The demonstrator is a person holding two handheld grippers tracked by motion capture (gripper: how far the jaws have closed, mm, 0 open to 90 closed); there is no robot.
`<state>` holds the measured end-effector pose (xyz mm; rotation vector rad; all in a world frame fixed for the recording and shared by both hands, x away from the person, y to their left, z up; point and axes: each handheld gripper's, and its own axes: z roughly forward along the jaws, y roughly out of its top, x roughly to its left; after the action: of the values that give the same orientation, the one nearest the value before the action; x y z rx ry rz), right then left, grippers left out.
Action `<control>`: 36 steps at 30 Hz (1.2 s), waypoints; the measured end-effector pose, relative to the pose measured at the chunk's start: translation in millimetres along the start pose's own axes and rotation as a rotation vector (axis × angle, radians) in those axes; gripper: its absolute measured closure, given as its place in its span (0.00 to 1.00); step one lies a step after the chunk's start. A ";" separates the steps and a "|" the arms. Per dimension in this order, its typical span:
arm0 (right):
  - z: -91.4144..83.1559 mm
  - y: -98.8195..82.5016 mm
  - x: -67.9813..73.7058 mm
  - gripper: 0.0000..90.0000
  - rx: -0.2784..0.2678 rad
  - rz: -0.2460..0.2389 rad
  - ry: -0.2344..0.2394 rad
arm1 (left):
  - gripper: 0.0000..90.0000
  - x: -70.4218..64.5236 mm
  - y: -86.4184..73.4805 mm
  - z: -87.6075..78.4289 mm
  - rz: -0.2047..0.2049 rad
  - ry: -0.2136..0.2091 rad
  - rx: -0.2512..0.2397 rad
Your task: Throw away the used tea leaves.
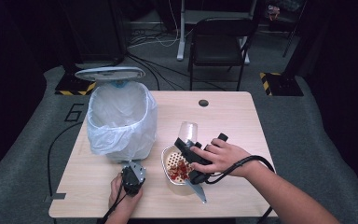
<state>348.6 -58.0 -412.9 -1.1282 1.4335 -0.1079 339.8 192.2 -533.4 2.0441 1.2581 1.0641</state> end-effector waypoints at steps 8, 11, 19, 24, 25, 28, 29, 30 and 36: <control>0.1 0.2 0.5 0.45 0.009 -0.033 -0.003 | 0.69 0.0 0.0 0.0 0.001 0.000 0.000; 0.2 0.0 -0.1 0.45 0.016 -0.038 -0.006 | 0.69 0.0 0.0 0.0 0.001 0.000 0.000; 0.2 1.2 -1.4 0.45 0.016 -0.037 -0.008 | 0.69 -0.1 0.0 0.0 0.000 0.000 0.000; -0.8 1.1 -2.2 0.45 0.011 -0.026 -0.011 | 0.69 -0.1 0.0 0.0 0.002 0.001 0.000; -1.2 1.0 -2.3 0.45 0.010 -0.024 -0.010 | 0.69 -0.1 0.0 0.0 0.001 0.001 0.000; -1.9 0.5 -2.0 0.45 0.015 -0.020 -0.014 | 0.69 -0.1 0.0 0.0 0.002 0.001 0.000; -1.9 0.4 -2.0 0.45 0.015 -0.019 -0.013 | 0.69 -0.1 0.0 0.0 0.002 0.001 0.000; -1.8 0.4 -2.0 0.45 0.015 -0.019 -0.014 | 0.69 0.0 0.0 0.0 0.002 0.001 0.000; -1.3 1.5 -2.9 0.45 0.008 -0.025 -0.024 | 0.69 -0.1 0.0 -0.1 0.001 0.002 0.001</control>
<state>346.0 -55.9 -411.5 -1.1373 1.3968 -0.1166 339.6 192.1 -533.4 2.0453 1.2595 1.0666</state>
